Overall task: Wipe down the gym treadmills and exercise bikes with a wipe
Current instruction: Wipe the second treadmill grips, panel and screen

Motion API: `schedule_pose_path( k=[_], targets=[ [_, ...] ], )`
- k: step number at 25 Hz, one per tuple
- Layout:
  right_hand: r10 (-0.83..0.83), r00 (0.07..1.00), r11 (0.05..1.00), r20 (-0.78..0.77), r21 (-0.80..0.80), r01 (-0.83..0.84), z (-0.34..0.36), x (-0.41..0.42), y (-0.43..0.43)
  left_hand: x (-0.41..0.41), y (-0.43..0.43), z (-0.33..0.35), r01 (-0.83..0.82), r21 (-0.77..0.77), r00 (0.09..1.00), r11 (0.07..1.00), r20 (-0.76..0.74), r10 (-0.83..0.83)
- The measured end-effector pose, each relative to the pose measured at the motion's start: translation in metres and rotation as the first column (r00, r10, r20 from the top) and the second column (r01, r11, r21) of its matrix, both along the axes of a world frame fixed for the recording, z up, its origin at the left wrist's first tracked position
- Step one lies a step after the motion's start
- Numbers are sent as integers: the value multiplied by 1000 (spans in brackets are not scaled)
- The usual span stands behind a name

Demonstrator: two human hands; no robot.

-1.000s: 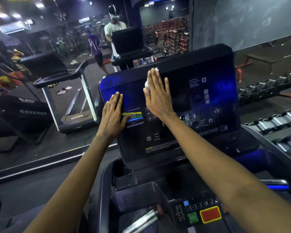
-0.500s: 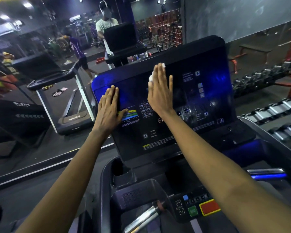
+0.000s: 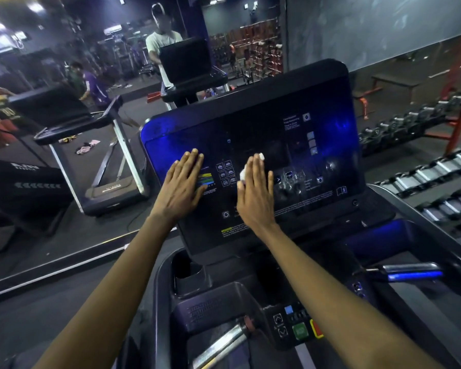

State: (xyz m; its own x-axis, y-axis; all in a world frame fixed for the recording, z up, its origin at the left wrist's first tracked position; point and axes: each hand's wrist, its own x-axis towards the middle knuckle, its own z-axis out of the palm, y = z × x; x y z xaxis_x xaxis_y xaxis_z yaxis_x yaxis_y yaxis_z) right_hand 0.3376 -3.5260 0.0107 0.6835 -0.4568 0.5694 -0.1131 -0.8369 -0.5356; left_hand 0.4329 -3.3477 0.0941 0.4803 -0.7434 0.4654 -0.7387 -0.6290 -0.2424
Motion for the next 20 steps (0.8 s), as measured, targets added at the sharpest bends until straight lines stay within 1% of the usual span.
schedule_pose_path(
  k=[1,3,4,5,6,8,9,10,12,13,14,17,18,20],
  targets=[
    [13,1000,1000,-23,-2,-13,-11,-7,6,-2,-2,-4,-7,-12,1000,1000,-19,7],
    [96,992,987,-87,-122,-107,-32,-21,12,-5,-4,-6,-23,-41,998,999,-54,21],
    [121,985,973,-122,-183,-142,-42,-28,8,-6,-5,-6,-28,-45,998,999,-64,25],
    [113,983,969,-145,-202,-141,-51,-35,1,-7,-5,-5,-34,-43,997,999,-74,30],
    [72,985,979,-159,-175,-100,-59,-43,-6,-8,-5,-5,-38,-38,996,999,-85,35],
    [-29,982,998,-189,-60,18,-74,-58,-11,-11,-5,-7,-48,-37,994,998,-96,44],
    [-47,976,999,-214,-27,42,-81,-63,-8,-13,-6,-9,-54,-41,994,998,-100,50],
    [-31,970,999,-240,-28,25,-88,-67,-2,-14,-7,-11,-61,-45,992,997,-109,56],
    [12,954,993,-301,-112,-48,-100,-76,7,-17,-10,-14,-72,-55,989,996,-136,64],
    [-1,945,986,-327,-159,-54,-106,-80,7,-18,-11,-15,-75,-61,987,995,-145,66],
    [-33,937,986,-348,-164,-27,-110,-84,3,-19,-11,-15,-75,-61,987,995,-150,65],
    [-127,901,992,-414,-31,126,-117,-97,1,-23,-12,-20,-68,-57,988,996,-141,60],
    [-124,893,991,-432,-17,129,-119,-100,7,-24,-13,-21,-62,-64,989,996,-136,53],
    [-81,888,996,-453,-57,62,-125,-105,23,-27,-17,-23,-33,-70,990,997,-137,23]
  ],
)
